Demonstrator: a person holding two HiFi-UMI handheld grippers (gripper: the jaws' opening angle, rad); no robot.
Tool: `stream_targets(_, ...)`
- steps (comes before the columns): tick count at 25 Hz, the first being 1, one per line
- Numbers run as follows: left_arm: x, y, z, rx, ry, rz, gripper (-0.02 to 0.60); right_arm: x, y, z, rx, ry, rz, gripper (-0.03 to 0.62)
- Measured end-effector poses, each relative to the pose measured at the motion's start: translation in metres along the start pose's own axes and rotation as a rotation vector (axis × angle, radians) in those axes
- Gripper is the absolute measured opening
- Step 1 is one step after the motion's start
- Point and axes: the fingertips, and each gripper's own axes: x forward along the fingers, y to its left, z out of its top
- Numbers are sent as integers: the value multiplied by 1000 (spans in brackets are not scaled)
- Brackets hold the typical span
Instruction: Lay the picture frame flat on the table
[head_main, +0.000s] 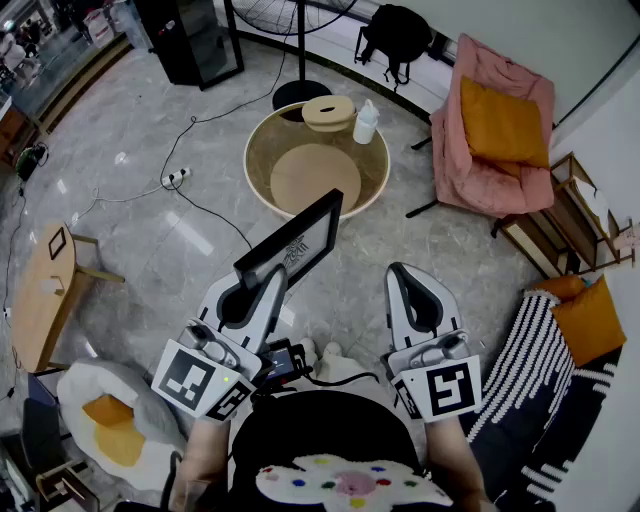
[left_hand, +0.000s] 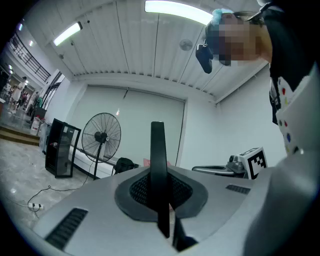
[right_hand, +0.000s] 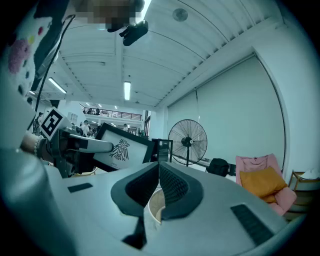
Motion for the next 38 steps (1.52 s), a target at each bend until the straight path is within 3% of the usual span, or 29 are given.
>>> stream_targets(29,-14,34,10,29,-27,-39,25,22,26,-7,-2,10,-62,35)
stream_targets(38,14,66,12,21,-27,10,25,66,1,-9,24,-3,-39,35)
